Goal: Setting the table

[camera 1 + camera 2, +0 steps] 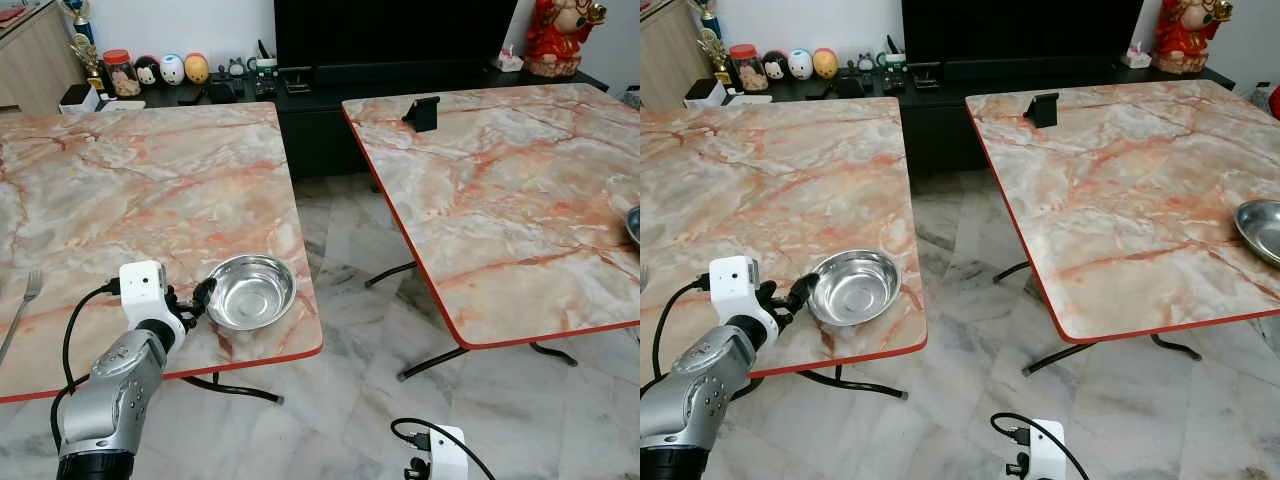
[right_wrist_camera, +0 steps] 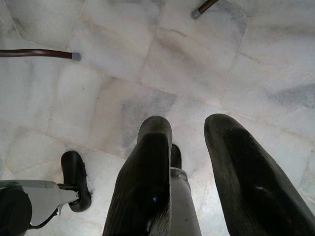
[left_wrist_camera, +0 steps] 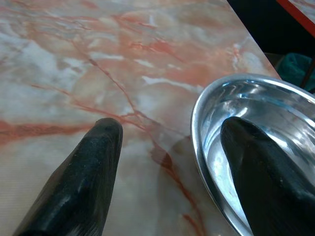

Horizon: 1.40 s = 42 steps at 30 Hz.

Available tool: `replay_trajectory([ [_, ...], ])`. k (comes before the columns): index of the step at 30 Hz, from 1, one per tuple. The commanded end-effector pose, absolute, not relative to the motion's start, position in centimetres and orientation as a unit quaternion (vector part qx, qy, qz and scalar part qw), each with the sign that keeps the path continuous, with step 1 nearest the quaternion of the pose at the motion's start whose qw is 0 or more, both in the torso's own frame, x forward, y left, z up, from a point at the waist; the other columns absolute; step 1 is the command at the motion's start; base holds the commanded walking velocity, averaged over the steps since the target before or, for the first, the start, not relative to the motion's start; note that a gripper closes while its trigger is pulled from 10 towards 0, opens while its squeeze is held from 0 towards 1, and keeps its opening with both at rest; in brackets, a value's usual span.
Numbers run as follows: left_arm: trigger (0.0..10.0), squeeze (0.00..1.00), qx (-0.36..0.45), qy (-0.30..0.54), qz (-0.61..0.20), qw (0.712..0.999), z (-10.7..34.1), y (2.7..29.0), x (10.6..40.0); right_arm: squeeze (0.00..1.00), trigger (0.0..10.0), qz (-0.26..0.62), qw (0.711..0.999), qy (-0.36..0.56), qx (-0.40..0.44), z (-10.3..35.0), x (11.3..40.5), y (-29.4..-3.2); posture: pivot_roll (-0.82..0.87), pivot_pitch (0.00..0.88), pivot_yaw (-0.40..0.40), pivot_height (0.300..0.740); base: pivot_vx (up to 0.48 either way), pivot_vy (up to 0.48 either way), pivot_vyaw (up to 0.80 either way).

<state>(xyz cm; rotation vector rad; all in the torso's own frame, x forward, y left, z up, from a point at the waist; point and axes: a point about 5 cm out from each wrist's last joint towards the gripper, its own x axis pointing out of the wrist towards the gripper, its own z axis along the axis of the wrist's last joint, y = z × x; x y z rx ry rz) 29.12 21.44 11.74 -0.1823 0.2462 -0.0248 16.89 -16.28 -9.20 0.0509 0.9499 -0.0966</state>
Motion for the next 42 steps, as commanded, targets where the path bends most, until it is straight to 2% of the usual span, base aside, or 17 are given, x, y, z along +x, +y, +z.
replay_trajectory([
  [1,10.0,0.0,-0.088,0.128,-0.024,0.988,11.9,21.3,28.9,0.0,10.0,-0.045,0.887,0.458,0.02,-9.2,16.9,-16.4,0.07,0.0,-0.02,0.74,0.0,0.0,0.0],
  [15,10.0,0.0,-0.082,0.149,-0.06,0.984,12.1,19.4,29.3,0.0,10.0,-0.046,0.887,0.458,0.023,-9.2,16.9,-16.3,0.07,0.0,-0.014,0.74,0.0,0.0,0.0],
  [41,10.0,0.0,-0.08,0.174,-0.031,0.981,11.3,19.0,29.6,0.0,10.0,-0.047,0.887,0.459,0.024,-9.2,16.9,-16.3,0.07,0.0,-0.014,0.74,0.0,0.0,0.0],
  [42,4.7,0.0,-0.08,0.174,-0.03,0.981,11.3,19.0,29.7,0.0,10.0,-0.047,0.887,0.459,0.024,-9.2,16.9,-16.3,0.07,0.0,-0.014,0.74,0.0,0.0,0.0],
])
